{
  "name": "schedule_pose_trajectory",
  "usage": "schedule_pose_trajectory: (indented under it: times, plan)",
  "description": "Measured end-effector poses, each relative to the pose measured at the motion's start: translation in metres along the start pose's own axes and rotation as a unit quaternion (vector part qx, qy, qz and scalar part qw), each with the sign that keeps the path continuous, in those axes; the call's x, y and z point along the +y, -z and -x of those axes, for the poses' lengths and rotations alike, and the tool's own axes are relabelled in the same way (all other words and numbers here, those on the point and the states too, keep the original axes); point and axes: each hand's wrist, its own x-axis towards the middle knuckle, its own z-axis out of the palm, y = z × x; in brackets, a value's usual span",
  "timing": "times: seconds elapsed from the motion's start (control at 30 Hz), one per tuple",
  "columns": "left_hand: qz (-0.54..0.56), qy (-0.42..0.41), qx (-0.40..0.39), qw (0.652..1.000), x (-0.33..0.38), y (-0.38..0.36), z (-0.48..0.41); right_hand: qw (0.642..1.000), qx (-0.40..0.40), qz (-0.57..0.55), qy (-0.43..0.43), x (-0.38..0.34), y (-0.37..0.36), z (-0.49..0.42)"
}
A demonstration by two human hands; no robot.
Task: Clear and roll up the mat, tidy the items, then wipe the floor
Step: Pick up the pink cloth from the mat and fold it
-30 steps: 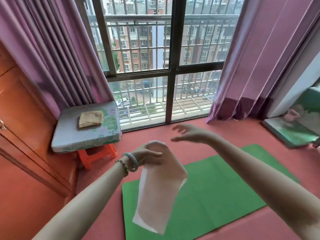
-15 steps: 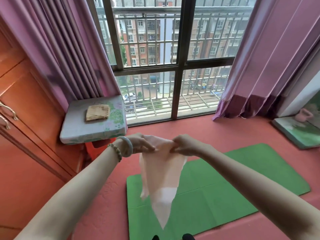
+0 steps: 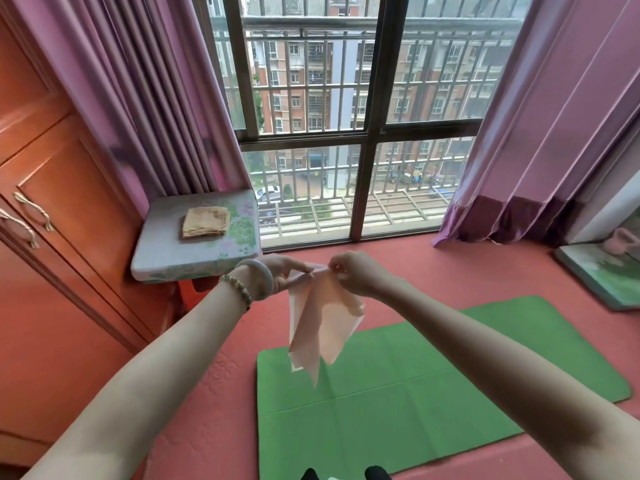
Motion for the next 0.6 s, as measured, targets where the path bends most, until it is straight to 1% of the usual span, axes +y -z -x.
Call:
schedule_pose_trajectory:
  times: [0.1,0.2,0.23,0.3,0.4,0.47,0.53,0.6]
  plan:
    - [0.034,-0.027,0.035,0.998,0.003,0.001,0.006,0.999,-0.015,-0.035,-0.011,-0.014,0.003,-0.006]
    - [-0.002,-0.052,0.014,0.999,0.005,-0.001,0.016,0.997,-0.045,-0.057,-0.029,-0.023,-0.003,-0.007]
    - [-0.007,-0.058,0.009,0.998,0.005,-0.001,0.019,0.997,-0.045,-0.052,-0.03,-0.024,-0.008,-0.007]
    - [-0.014,-0.073,-0.006,0.997,0.003,0.002,0.023,0.998,-0.017,-0.06,-0.029,-0.024,-0.016,-0.008]
    - [-0.065,-0.103,-0.008,0.993,0.001,0.012,0.028,0.987,0.017,-0.154,-0.03,-0.022,-0.018,-0.009]
    - [-0.088,-0.115,-0.003,0.989,0.002,0.018,0.031,0.968,0.015,-0.239,-0.079,-0.016,-0.013,-0.008]
    - [-0.085,-0.124,-0.007,0.989,0.002,0.022,0.035,0.933,-0.037,-0.316,-0.166,-0.006,-0.012,-0.005]
    - [-0.062,-0.135,-0.008,0.989,0.002,0.028,0.034,0.907,-0.125,-0.334,-0.222,0.003,-0.015,0.004]
